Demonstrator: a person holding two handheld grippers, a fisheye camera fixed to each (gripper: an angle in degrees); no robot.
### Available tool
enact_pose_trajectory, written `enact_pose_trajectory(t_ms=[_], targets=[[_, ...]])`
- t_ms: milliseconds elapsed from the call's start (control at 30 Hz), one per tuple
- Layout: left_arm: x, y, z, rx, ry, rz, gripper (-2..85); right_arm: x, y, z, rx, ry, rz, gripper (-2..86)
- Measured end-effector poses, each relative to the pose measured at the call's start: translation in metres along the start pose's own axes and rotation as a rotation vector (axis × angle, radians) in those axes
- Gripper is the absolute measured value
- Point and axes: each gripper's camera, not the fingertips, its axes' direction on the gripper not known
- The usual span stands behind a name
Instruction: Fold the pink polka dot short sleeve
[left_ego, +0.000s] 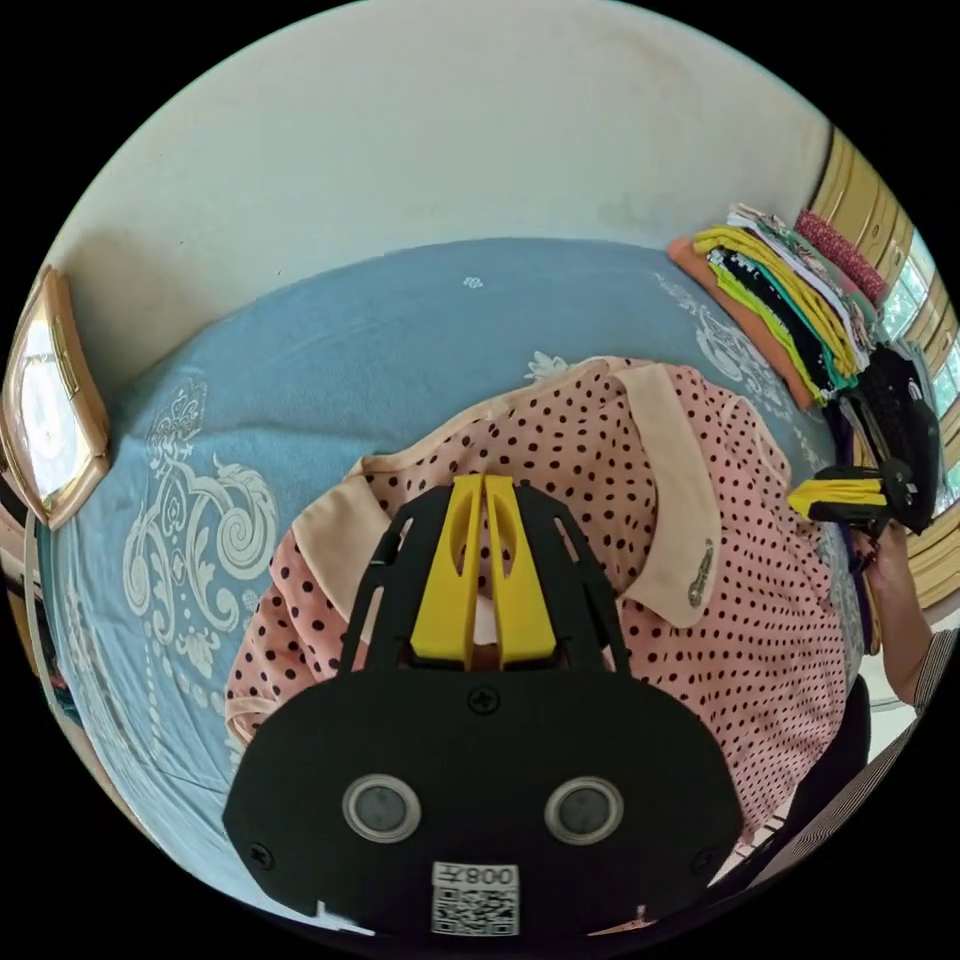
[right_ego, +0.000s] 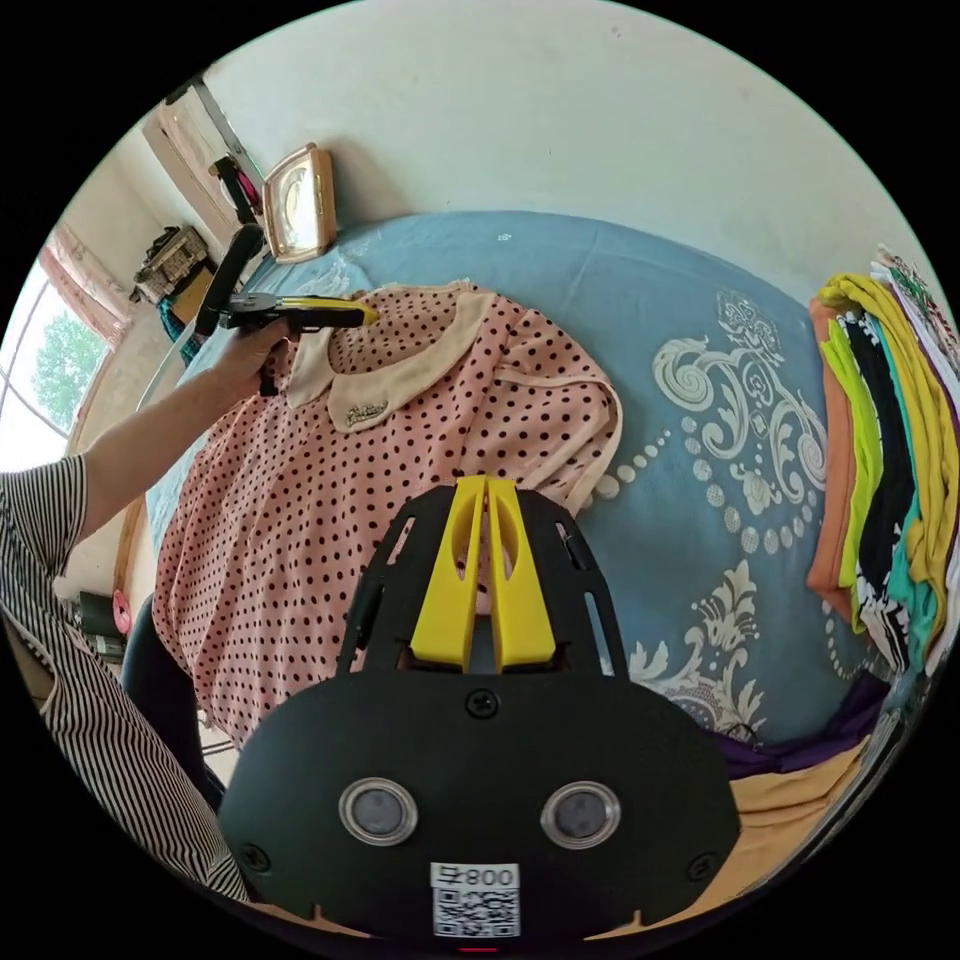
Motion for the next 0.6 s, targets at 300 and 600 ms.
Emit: enact_pose_trajectory(t_ms=[300, 600], targets=[[-0.054, 0.133, -0.087, 0.173, 0.147, -0.263, 6.3, 0.008, 0.057, -0.063, 0.12, -0.025, 0.064, 1.6], [-0.1, 0.298, -0.113, 0.11, 0.179, -0.629, 7.1, -0.005, 0.057, -0.058, 0.011, 0.054, 0.063, 0.7]])
